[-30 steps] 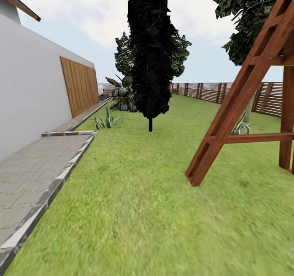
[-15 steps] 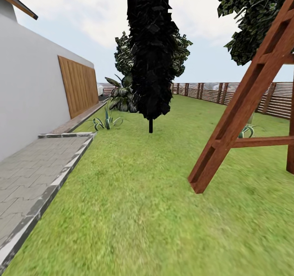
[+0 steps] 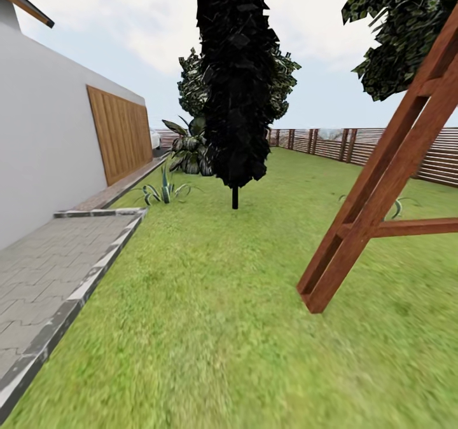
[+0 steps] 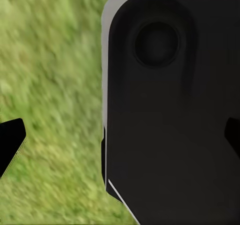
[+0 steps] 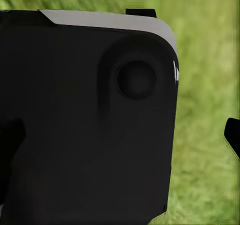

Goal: Take the three Easter eggs out of the wicker basket on the lawn in the garden, then place them on the lawn next to a single tree (choose any tree) so that all three eggs are next to the same tree and none are left in the basket.

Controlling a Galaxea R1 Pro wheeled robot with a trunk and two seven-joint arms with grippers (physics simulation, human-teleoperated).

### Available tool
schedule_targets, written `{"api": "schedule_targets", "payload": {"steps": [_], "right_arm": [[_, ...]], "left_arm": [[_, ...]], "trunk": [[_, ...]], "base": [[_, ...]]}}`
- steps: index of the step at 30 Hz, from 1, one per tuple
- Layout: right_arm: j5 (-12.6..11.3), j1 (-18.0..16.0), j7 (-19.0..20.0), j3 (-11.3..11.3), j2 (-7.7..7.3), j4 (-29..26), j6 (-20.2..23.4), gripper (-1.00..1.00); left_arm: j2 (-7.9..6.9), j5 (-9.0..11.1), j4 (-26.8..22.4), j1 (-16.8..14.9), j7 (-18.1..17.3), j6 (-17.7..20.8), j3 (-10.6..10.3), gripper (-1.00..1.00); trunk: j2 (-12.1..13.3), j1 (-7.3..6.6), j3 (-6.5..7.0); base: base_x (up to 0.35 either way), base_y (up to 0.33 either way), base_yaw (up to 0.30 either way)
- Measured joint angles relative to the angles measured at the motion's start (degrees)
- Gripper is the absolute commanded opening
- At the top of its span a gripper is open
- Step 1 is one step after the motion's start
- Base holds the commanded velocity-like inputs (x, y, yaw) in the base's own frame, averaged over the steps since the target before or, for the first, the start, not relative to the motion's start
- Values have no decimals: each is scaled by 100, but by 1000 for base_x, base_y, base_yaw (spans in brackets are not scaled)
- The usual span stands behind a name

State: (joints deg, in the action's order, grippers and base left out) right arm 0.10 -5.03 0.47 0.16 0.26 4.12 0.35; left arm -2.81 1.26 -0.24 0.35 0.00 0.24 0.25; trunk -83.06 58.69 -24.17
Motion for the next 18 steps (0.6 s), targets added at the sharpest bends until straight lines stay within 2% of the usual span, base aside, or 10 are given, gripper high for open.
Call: {"api": "schedule_targets", "payload": {"steps": [13,18], "right_arm": [[-1,0,-2,0,0,0,-1,100],[1,0,1,0,0,0,-2,100]], "left_arm": [[0,-1,0,0,0,0,0,100],[-7,-10,0,0,-12,0,0,100]], "trunk": [[0,0,0],[0,0,0]], "base": [[337,0,0],[324,113,0]]}}
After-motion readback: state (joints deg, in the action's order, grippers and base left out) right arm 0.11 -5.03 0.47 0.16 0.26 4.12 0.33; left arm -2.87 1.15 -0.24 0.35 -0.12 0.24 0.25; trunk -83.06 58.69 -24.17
